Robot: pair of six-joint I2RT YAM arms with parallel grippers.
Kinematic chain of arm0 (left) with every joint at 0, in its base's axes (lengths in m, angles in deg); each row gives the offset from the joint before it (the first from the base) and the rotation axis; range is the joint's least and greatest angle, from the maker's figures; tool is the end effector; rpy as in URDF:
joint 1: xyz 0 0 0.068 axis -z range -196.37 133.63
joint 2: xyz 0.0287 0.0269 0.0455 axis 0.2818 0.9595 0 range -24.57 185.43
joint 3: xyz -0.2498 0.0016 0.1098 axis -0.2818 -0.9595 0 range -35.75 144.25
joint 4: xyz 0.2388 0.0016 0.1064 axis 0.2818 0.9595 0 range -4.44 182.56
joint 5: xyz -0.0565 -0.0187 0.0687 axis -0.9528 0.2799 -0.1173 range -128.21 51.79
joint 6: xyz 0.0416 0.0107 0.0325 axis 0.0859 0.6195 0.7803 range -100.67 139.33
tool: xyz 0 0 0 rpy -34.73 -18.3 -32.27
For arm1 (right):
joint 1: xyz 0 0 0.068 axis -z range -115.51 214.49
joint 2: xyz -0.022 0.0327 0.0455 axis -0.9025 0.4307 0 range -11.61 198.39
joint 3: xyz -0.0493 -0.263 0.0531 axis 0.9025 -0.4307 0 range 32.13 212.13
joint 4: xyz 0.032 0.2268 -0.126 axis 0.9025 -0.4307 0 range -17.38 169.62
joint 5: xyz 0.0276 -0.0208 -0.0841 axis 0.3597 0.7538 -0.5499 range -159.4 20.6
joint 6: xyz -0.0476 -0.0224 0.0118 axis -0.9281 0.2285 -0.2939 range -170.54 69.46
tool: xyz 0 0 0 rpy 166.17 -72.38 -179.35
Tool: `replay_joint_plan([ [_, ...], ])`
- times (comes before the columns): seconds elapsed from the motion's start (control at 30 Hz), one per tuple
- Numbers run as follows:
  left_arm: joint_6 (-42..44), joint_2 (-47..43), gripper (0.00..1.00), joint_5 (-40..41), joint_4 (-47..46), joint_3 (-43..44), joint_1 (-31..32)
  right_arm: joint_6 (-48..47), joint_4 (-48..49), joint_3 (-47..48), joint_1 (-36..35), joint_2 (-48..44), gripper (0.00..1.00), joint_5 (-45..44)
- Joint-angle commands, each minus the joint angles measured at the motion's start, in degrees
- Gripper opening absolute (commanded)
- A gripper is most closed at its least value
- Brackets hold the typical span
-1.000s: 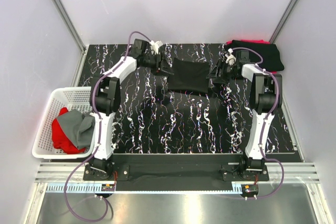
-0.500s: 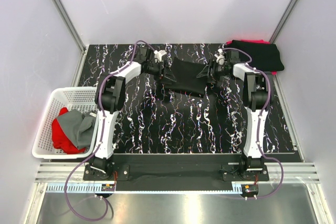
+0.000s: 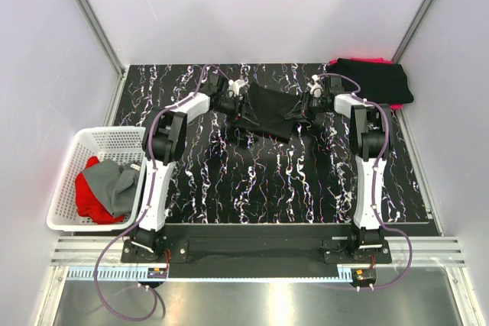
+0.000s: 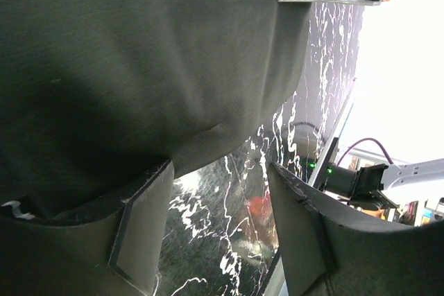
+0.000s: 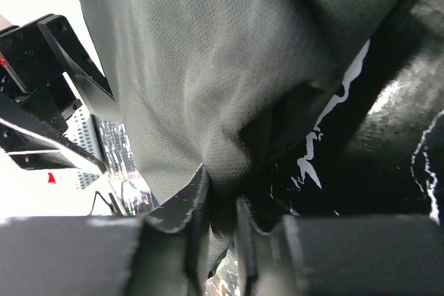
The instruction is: Fold and stack the t-shirts
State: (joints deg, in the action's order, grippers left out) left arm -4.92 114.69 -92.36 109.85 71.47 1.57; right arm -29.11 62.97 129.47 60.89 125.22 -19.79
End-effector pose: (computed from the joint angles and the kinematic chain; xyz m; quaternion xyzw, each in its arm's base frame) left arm 0.4784 -0.1852 0.1279 0.0847 0.8582 -0.4992 0.0838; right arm 0.4912 0.0581 0.1040 0.0139 0.8768 0.4491 0.1711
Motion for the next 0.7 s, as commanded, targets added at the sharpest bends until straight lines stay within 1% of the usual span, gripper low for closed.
replay_joint_plan([
  [0.0, 0.52, 0.31, 0.62, 0.71, -0.65, 1.41, 1.22, -3.94, -2.25, 1.71, -1.33, 1.59, 0.20, -1.27],
  [0.07, 0.87, -0.22, 0.62, 0.80, -0.30, 1.41, 1.58, -5.43, -2.43, 2.41, -1.50, 0.80, 0.11, -0.91],
  [0.1, 0.96, -0.65, 0.62, 0.89, -0.30, 1.50, 1.67, -5.87, -2.52, 3.46, -1.50, 0.37, 0.08, -0.91],
  [0.13, 1.05, -2.05, 0.62, 0.71, -0.21, 1.41, 1.67, -8.48, -3.04, 4.25, -1.42, -0.07, 0.02, -0.74],
  [0.17, 1.74, -2.93, 0.62, 0.54, 0.31, 1.59, 1.58, -10.42, -5.13, 5.13, -1.41, -1.47, 0.00, -1.52],
  [0.3, 5.61, -9.17, 0.63, 0.97, 2.68, 1.50, 0.26, -21.15, -12.96, 11.36, -0.97, -5.96, 0.00, -4.86],
  [0.33, 7.79, -11.53, 0.63, 1.32, 3.47, 0.98, -0.70, -27.00, -16.72, 12.51, -0.97, -7.45, 0.00, -6.00],
  [0.37, 8.86, -12.60, 0.63, 2.11, 5.39, 0.63, -1.23, -29.23, -18.84, 15.05, -0.89, -7.98, 0.00, -8.27],
  [0.43, 12.10, -15.49, 0.63, 3.35, 7.60, -0.60, -2.98, -33.62, -23.76, 17.08, -0.63, -9.21, 0.00, -11.87],
  [0.53, 15.88, -18.14, 0.63, 4.84, 11.02, -1.22, -5.44, -37.85, -26.41, 18.06, -0.01, -11.23, 0.00, -15.49],
  [0.57, 16.60, -18.67, 0.63, 5.02, 11.82, -1.14, -6.06, -39.26, -27.21, 18.50, 0.08, -11.50, 0.00, -18.03],
  [0.67, 20.28, -19.20, 0.62, 5.98, 15.86, 0.71, -8.00, -42.96, -28.44, 18.24, 0.78, -13.52, 0.00, -21.30],
])
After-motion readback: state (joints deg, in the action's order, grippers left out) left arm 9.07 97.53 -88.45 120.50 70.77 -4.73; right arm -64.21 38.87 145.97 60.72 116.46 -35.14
